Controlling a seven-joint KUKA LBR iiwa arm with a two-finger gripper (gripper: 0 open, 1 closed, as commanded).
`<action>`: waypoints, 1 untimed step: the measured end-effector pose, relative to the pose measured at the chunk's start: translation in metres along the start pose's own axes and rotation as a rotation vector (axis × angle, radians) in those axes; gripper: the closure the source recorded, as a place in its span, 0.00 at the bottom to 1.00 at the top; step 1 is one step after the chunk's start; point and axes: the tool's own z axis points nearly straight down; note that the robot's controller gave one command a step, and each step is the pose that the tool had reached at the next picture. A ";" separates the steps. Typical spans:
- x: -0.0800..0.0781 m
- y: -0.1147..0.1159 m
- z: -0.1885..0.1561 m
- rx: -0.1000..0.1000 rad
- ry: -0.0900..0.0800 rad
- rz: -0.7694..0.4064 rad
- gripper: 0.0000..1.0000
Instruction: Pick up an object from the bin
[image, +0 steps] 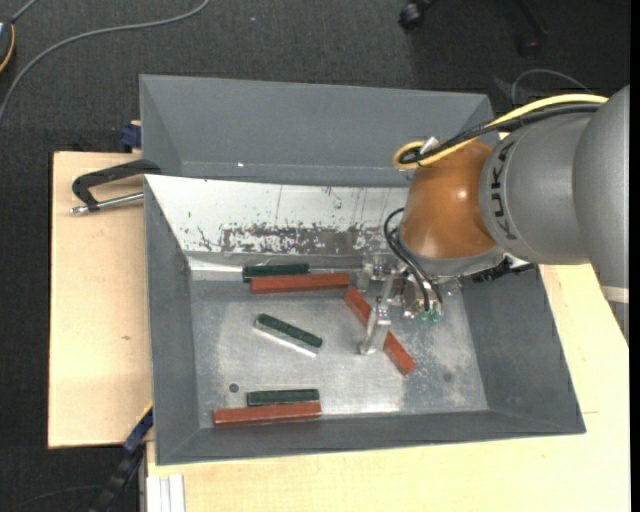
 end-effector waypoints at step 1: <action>-0.001 0.001 -0.001 -0.001 0.001 -0.001 0.00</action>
Offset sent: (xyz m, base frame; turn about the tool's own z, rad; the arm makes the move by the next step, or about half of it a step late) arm 0.0000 0.0000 0.0000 0.0000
